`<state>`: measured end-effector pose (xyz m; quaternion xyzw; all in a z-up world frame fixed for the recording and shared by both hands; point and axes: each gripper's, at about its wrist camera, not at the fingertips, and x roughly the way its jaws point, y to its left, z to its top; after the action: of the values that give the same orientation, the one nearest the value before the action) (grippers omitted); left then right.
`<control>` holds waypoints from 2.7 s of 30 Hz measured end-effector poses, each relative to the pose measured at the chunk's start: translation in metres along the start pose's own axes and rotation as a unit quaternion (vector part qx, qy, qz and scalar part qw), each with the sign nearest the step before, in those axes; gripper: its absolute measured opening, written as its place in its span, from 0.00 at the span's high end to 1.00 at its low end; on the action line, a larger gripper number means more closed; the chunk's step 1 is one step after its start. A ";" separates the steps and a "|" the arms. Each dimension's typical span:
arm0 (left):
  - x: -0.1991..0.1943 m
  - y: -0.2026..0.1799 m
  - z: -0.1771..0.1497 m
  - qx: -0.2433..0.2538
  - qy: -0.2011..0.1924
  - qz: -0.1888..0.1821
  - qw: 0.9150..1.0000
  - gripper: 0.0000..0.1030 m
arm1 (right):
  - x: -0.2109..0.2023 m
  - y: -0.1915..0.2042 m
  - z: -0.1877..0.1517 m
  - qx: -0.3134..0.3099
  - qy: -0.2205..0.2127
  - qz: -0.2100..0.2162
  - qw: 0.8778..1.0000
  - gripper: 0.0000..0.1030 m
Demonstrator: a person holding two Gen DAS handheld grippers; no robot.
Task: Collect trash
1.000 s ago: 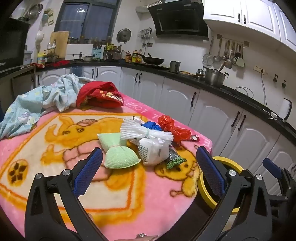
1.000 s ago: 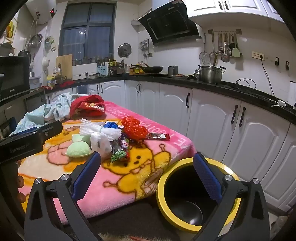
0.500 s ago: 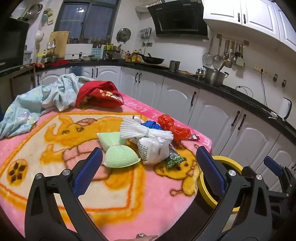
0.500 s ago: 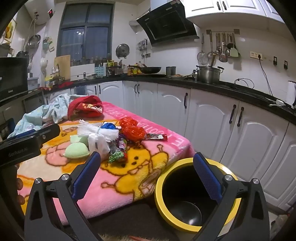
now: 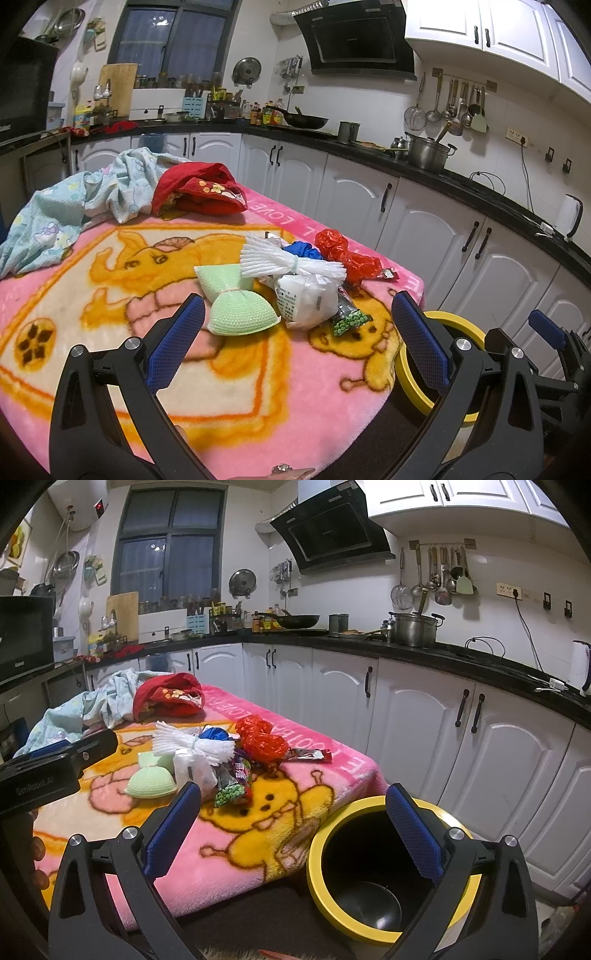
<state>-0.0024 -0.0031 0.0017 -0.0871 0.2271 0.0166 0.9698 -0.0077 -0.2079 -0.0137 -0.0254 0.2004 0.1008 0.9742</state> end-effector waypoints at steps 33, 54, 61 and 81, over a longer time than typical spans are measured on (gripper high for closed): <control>0.019 0.039 0.009 -0.036 0.012 0.004 0.999 0.10 | 0.024 0.019 0.022 -0.047 0.019 0.060 0.997 0.06; 0.112 0.060 0.067 -0.035 0.047 0.014 0.998 0.10 | 0.179 0.023 0.074 -0.093 0.082 0.102 0.987 0.06; 0.158 0.069 0.052 -0.046 0.106 -0.022 0.993 0.10 | 0.237 0.015 0.059 -0.077 0.139 0.104 0.982 0.19; 0.176 0.079 0.032 -0.077 0.139 -0.106 0.982 0.93 | 0.237 0.017 0.046 -0.083 0.154 0.163 0.971 0.87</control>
<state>0.1637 0.0795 -0.0604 -0.1866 0.3469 -0.0808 0.9156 0.2197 -0.1434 -0.0654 -0.0885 0.3400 0.2691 0.8968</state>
